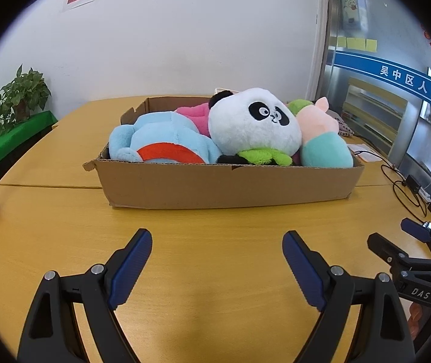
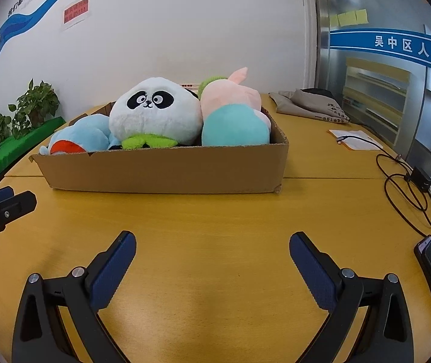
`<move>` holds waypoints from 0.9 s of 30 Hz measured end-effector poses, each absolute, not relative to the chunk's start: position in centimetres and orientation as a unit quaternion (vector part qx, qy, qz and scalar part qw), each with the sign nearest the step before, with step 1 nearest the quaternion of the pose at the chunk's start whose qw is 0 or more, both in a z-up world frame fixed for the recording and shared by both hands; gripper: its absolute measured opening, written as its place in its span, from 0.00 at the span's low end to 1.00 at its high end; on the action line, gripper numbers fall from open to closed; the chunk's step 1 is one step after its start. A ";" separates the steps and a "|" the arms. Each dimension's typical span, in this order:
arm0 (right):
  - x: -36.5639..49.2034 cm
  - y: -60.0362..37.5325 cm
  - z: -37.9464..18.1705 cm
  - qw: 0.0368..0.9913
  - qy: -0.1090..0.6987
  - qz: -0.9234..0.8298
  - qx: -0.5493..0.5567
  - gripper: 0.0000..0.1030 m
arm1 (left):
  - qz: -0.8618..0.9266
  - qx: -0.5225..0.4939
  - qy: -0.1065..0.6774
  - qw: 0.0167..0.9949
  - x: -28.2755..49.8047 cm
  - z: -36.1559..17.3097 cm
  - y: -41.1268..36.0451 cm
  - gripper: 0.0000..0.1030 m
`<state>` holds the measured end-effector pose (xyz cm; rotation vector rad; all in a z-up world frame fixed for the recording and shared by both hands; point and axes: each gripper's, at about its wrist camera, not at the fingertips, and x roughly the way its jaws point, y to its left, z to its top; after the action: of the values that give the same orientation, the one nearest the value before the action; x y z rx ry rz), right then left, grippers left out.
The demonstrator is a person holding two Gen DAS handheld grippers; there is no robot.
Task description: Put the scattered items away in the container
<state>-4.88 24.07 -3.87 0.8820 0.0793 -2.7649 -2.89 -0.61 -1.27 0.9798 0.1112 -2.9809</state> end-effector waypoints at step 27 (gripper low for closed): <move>-6.9 22.8 -5.8 0.110 0.059 -0.946 0.300 1.00 | -0.904 0.410 0.115 0.023 -6.6 -8.1 -3.5 0.86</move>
<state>-6.94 22.83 -5.78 0.8827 0.1730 -2.7791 -6.57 -3.53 -8.07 1.2704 0.3574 -2.7999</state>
